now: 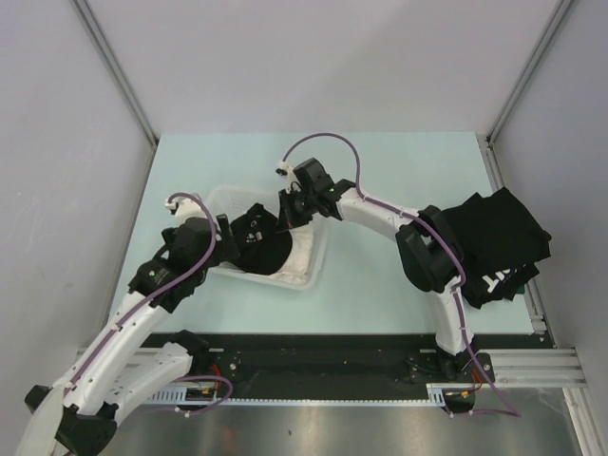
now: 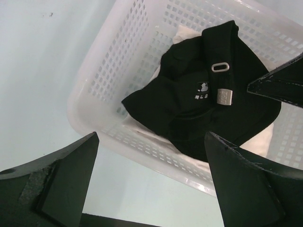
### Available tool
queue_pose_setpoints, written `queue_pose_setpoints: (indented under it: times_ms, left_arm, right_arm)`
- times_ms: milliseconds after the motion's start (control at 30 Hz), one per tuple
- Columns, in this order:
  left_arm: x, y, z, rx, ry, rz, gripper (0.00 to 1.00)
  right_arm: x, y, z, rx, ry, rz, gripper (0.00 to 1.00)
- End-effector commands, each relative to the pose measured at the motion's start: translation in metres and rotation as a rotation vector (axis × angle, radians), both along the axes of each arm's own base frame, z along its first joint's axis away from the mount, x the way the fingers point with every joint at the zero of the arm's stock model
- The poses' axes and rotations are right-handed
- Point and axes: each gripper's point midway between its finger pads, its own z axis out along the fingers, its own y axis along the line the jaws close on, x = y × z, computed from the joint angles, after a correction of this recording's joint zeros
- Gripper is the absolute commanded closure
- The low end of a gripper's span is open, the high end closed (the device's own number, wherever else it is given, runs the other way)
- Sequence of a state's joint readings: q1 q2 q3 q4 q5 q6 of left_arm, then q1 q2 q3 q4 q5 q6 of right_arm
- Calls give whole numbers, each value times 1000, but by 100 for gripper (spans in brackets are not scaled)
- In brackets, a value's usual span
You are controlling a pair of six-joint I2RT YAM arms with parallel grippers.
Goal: Fold and stack the t-shirts
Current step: Grab crumpled tshirt from bin with the right arm
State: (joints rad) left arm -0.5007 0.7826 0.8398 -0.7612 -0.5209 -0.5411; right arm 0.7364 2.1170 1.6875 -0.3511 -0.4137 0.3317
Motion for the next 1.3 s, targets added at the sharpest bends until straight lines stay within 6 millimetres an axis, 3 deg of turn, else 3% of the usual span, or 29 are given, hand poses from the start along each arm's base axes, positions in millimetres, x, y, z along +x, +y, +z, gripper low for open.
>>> queue_pose_setpoints:
  times_ms: [0,200,367,467,500,600,967,1133,1267]
  left_arm:
    - [12,-3,22,-37,-71,17,2]
    - [10,-2,27,-46,-80,21,2]
    - [5,1,28,-53,-86,28,2]
    - [2,3,29,-55,-91,28,2]
    - [2,2,30,-57,-95,27,2]
    - [2,1,29,-64,-94,18,2]
    - [13,-18,20,-94,-74,-43,2]
    - [20,-26,21,-93,-78,-74,2]
    - [25,-29,21,-82,-69,-86,2]
  right_arm:
    - [1,36,57,171,-30,70,100]
    - [8,54,62,190,-43,86,100]
    - [12,60,32,142,-4,90,96]
    - [9,57,16,114,23,98,86]
    - [6,55,12,101,32,99,76]
    - [3,51,10,89,31,99,64]
    - [3,24,43,66,-36,90,58]
    - [3,8,58,107,-41,84,46]
    - [15,-7,64,92,-82,34,38]
